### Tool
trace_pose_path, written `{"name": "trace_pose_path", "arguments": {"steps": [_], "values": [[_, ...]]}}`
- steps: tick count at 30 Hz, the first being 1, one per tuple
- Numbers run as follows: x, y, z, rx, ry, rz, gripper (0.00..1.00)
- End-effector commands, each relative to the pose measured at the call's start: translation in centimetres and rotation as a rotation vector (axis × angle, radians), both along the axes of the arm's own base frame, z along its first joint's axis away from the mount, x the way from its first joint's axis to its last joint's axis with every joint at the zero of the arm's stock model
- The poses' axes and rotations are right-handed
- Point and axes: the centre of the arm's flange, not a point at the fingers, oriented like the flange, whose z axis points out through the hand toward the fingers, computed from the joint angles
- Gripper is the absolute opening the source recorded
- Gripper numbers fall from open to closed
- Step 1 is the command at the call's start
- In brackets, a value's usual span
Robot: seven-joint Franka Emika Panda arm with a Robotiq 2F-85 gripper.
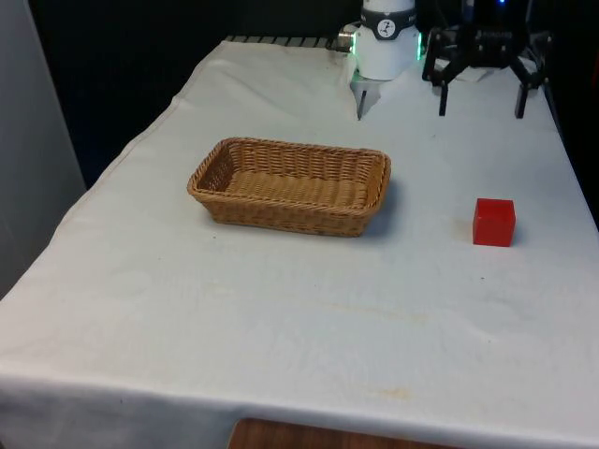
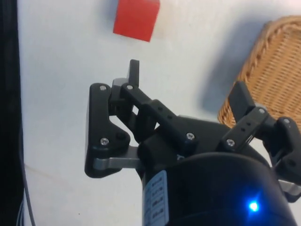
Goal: Pick up the cube and place it into the basket.
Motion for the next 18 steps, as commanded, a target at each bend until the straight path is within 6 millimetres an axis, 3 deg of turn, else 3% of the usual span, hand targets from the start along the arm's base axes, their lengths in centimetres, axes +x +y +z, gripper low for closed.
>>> {"name": "trace_pose_path", "arguments": {"steps": [1, 7, 18], "values": [[0.1, 0.5, -0.6, 0.008, -0.008, 0.002, 1.0], [0.1, 1.2, -1.7, 0.015, -0.003, 0.012, 1.0], [0.2, 3.2, -5.6, 0.047, 0.0, 0.028, 1.0]]}}
